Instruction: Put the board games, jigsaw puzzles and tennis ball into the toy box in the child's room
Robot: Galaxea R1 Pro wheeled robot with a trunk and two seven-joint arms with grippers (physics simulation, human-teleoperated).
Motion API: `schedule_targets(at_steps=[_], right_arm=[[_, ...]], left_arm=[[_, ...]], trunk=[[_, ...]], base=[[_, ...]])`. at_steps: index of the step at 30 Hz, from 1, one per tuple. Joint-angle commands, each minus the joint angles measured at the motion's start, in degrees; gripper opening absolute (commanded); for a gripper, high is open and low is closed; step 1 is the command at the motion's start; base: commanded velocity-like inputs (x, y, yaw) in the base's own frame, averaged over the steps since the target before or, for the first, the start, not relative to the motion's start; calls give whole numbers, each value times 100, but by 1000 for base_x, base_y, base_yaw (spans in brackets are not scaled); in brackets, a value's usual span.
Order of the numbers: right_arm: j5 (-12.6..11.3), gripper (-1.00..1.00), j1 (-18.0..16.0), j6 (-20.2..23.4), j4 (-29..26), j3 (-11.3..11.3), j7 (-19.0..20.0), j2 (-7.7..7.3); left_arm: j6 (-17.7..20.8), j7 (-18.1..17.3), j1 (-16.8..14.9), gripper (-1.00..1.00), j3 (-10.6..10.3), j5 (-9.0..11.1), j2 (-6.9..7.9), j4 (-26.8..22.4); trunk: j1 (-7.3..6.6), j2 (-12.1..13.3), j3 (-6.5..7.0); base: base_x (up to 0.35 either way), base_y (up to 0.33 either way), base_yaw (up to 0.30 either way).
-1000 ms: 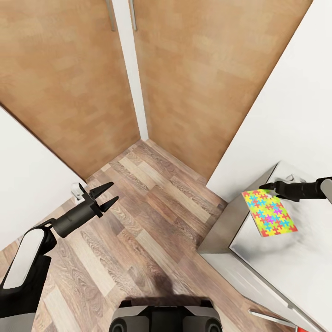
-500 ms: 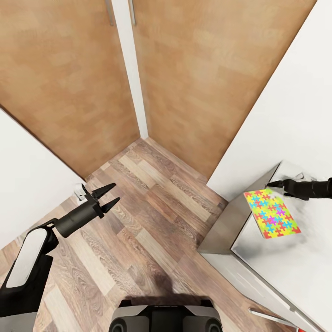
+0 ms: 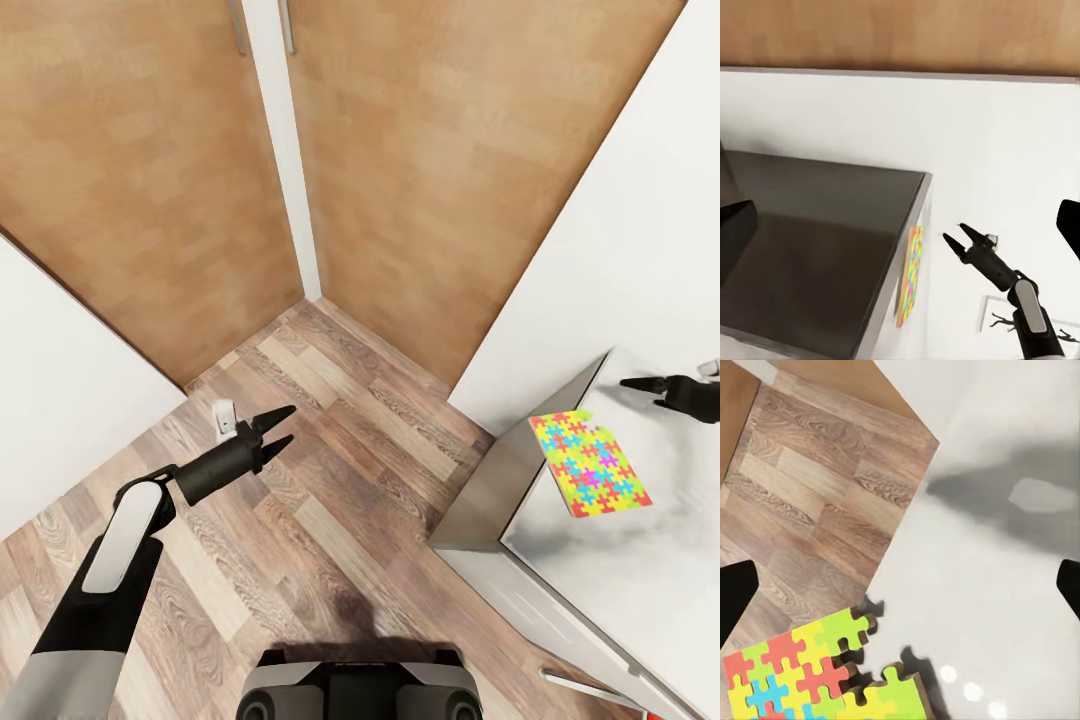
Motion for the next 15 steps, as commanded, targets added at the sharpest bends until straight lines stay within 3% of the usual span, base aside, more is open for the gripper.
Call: schedule_targets(at_steps=[1, 7, 11, 15], right_arm=[[-6, 100, 17, -15, -18, 6, 158, -39], [-4, 100, 239, -76, -233, -46, 781, -163], [-6, 100, 408, -86, -348, -55, 992, -237], [-4, 100, 710, -104, -587, -72, 1293, -341]], left_arm=[[17, -34, -29, 100, -30, -69, -12, 36], [32, -28, -190, 100, -141, -190, -20, 276], [34, -34, -294, 100, -182, -248, -34, 444], [-7, -45, -498, 100, -398, -455, -65, 817]], trunk=[[3, -10, -8], [3, -10, -8], [3, -10, -8], [3, -10, -8]], base=[[0, 0, 0], [0, 0, 0], [0, 0, 0], [0, 0, 0]])
